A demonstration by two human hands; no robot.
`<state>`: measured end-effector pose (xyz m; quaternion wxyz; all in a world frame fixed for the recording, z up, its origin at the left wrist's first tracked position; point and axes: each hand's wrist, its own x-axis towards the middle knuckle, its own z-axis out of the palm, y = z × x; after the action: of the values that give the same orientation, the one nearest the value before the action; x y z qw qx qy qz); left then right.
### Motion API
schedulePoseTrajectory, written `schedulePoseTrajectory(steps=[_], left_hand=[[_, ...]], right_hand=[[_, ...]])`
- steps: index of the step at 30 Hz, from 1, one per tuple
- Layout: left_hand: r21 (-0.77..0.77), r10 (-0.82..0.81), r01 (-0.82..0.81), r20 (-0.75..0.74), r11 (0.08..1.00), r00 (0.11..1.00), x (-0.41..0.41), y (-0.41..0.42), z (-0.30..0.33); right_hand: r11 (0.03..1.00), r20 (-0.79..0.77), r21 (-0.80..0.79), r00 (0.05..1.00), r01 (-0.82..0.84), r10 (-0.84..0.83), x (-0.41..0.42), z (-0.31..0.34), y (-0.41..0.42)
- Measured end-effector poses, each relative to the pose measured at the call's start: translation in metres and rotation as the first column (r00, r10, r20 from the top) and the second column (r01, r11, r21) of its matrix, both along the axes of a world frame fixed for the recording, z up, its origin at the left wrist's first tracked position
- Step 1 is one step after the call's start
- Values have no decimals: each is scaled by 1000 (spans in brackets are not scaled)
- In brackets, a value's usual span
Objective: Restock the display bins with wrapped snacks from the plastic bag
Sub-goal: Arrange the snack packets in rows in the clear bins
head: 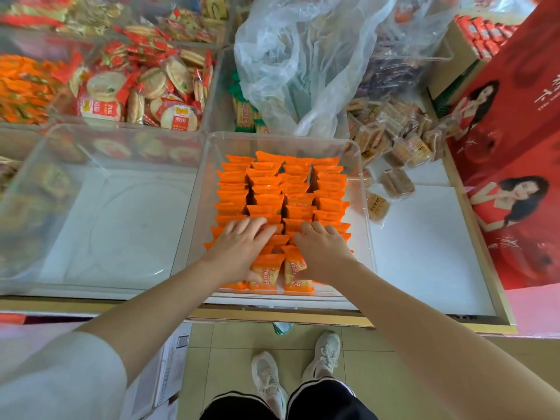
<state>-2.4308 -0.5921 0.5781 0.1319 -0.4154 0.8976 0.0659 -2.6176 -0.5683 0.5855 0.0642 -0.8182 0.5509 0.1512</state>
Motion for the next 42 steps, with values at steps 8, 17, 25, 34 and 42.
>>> schedulePoseTrajectory(steps=[8,17,25,34,42], left_hand=[[-106,-9,9,0,994,1000,0,-1,-18],[-79,71,-69,18,994,997,-6,-2,-17],[-47,45,-47,-53,998,998,-19,2,-21],[13,127,-127,-47,992,991,-35,7,-13],[-53,247,-245,19,968,969,-70,11,-16]], right_hand=[[999,-158,-32,987,9,-14,7,-12,5],[963,-11,-199,982,181,-187,1,-16,1],[985,93,43,981,166,-170,-29,-5,6],[999,-113,-13,993,-42,40,-54,9,-5],[997,-189,-29,980,-67,60,-56,15,5]])
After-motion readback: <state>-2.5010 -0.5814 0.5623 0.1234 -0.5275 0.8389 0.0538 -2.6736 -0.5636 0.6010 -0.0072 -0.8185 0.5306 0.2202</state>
